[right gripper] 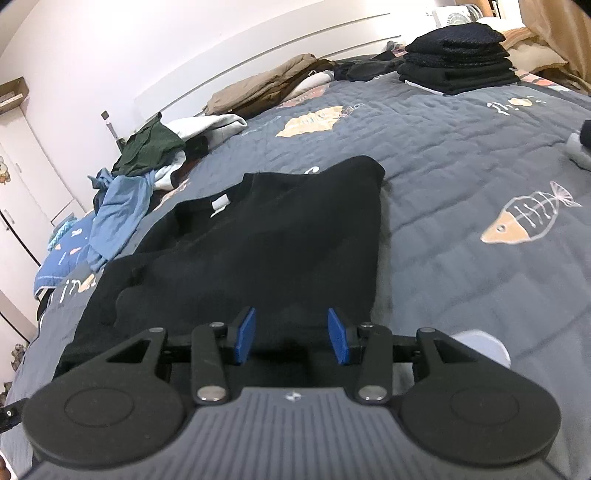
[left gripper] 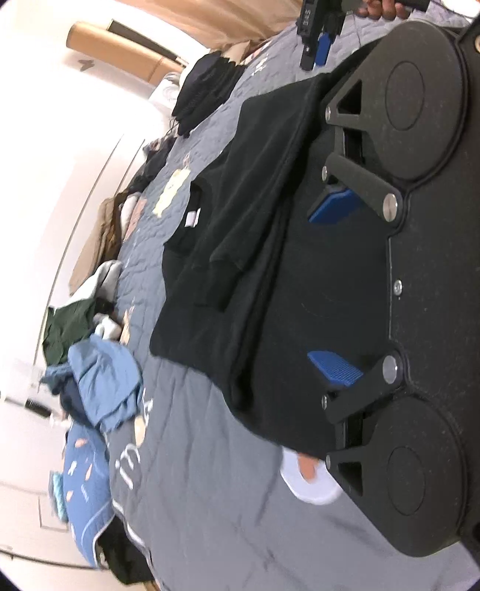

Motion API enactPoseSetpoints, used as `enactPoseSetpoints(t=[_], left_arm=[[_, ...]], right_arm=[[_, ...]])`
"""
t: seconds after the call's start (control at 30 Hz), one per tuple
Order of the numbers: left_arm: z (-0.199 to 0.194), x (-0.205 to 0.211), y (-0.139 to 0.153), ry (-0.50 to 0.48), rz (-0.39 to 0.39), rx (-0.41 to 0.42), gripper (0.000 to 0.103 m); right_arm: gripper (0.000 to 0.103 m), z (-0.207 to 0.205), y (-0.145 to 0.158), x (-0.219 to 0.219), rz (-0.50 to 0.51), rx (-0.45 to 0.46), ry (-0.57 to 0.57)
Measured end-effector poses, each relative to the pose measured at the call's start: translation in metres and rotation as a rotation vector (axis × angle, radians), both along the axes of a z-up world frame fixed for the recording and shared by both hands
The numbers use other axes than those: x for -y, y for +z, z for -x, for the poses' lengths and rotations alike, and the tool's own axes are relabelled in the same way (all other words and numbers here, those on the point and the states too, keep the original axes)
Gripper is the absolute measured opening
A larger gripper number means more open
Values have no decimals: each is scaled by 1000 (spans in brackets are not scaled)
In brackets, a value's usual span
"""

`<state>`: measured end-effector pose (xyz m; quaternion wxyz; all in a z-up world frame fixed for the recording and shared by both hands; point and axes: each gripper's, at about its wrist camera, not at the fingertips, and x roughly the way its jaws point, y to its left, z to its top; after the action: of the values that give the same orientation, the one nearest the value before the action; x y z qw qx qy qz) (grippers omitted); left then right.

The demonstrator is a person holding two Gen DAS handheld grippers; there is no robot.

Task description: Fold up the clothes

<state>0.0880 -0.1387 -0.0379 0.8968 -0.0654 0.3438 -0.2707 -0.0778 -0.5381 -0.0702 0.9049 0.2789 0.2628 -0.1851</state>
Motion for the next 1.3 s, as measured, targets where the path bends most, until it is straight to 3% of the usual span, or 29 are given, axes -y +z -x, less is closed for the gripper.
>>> enactPoseSetpoints(t=[0.13, 0.23, 0.43, 0.63, 0.77, 0.9, 1.07, 1.3], left_arm=[[23, -21, -1, 37, 37, -6, 75], [35, -24, -4, 29, -4, -11, 75], [53, -29, 3, 5, -55, 55, 75], [59, -45, 3, 35, -72, 48, 76], [65, -48, 9, 49, -39, 46, 76], [73, -40, 9, 14, -71, 78, 77], [76, -33, 6, -6, -97, 90, 78], [70, -26, 1, -24, -116, 81, 78]], right_arm=[[43, 21, 4, -13, 29, -16, 17], [43, 43, 7, -20, 46, -23, 18], [46, 94, 6, -36, 52, -42, -37], [51, 129, 0, -53, 112, -102, -33], [52, 136, 2, -55, 158, -100, -64], [53, 124, 6, -50, 188, -70, -78], [53, 85, 9, -47, 340, -117, -64], [54, 22, -5, -39, 426, -186, 53]])
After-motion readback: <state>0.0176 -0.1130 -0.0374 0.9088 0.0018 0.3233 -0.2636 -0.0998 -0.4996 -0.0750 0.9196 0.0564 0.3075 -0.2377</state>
